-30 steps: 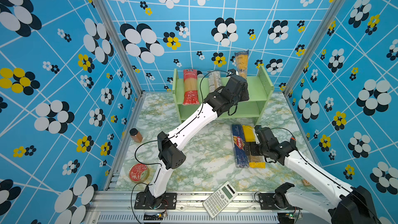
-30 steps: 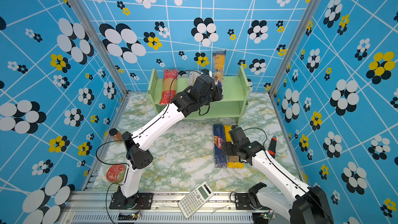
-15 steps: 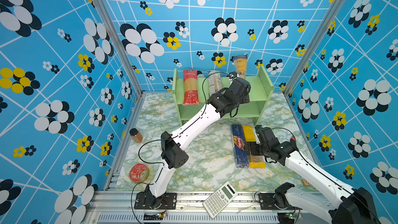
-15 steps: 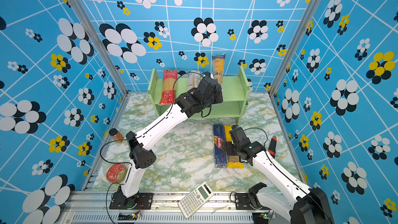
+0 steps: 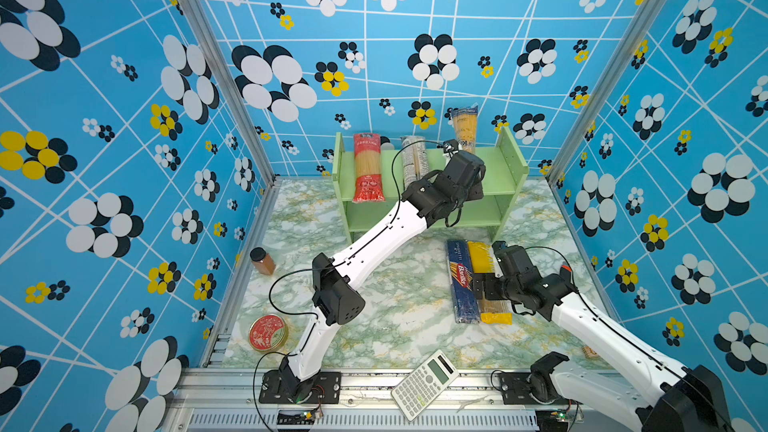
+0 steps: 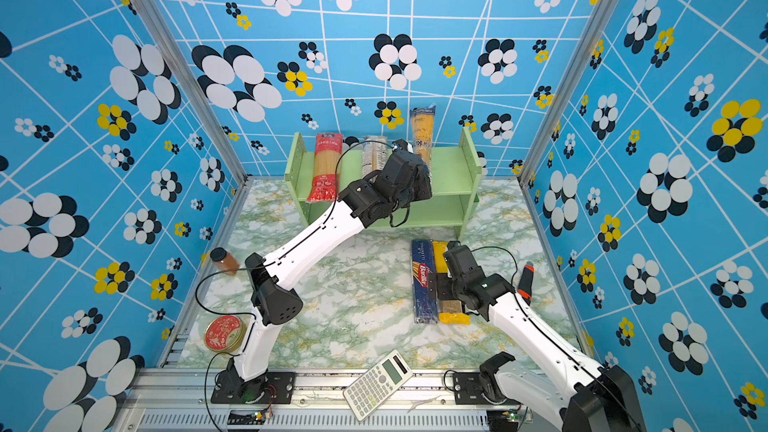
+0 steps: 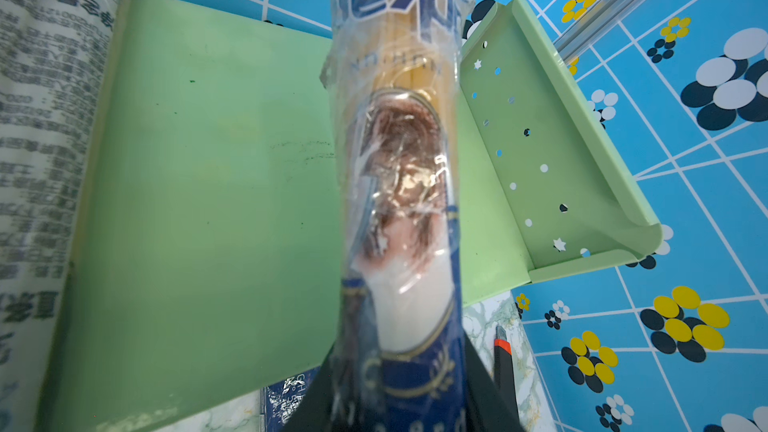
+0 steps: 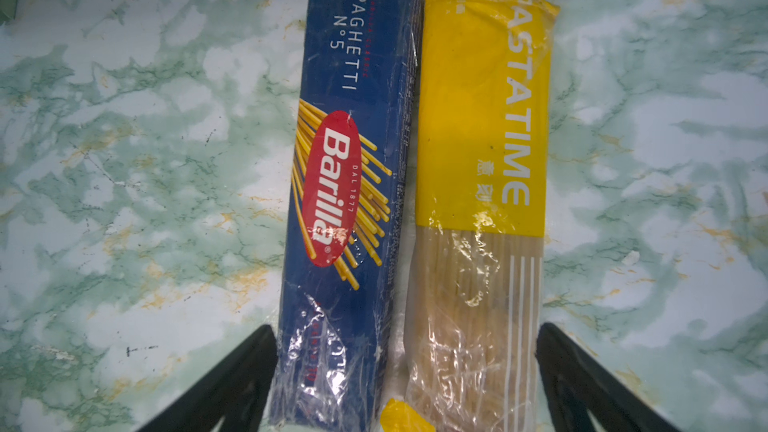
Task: Place and organize the pasta boxes and bags onto the shelf
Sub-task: 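Lower the anko bag onto the top tier beside the white-labelled bag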
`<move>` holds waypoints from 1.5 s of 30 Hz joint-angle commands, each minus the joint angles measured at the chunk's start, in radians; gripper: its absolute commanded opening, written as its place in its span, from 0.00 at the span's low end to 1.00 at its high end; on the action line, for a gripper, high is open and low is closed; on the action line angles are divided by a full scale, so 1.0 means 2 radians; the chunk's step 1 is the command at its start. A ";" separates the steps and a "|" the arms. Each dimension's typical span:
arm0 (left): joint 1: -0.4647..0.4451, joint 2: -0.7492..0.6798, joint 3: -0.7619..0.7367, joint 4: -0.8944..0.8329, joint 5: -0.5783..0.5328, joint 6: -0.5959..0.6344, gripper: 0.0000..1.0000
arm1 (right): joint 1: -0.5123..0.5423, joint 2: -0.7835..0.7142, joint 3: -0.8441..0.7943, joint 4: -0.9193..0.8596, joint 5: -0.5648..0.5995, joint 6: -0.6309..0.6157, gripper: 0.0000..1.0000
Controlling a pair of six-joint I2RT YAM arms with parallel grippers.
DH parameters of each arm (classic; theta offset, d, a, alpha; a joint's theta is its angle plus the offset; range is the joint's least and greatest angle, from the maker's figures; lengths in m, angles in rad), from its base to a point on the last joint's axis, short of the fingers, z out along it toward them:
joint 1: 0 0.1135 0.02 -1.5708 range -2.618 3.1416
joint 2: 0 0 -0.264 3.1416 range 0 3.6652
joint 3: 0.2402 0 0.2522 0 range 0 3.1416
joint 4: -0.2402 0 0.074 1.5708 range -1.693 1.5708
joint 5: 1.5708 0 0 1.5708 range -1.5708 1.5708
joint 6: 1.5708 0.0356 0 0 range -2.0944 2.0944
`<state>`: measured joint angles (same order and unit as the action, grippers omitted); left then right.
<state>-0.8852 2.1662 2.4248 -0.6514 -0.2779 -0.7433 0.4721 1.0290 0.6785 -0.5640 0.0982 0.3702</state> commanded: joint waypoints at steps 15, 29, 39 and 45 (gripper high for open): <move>-0.005 0.005 0.034 0.087 -0.016 -0.013 0.00 | -0.003 -0.014 -0.012 0.003 -0.003 -0.001 0.99; -0.006 0.008 0.033 0.085 -0.011 -0.015 0.06 | -0.004 -0.019 -0.013 0.002 -0.002 -0.002 0.99; -0.006 0.009 0.032 0.086 -0.010 -0.016 0.20 | -0.004 -0.018 -0.013 0.004 -0.002 -0.001 0.99; -0.006 0.010 0.029 0.087 -0.010 -0.019 0.25 | -0.004 -0.018 -0.013 0.004 -0.002 -0.002 0.99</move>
<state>-0.8909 2.1994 2.4248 -0.6437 -0.2691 -0.7940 0.4706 1.0031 0.6624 -0.5640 0.0978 0.3702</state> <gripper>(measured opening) 0.324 0.991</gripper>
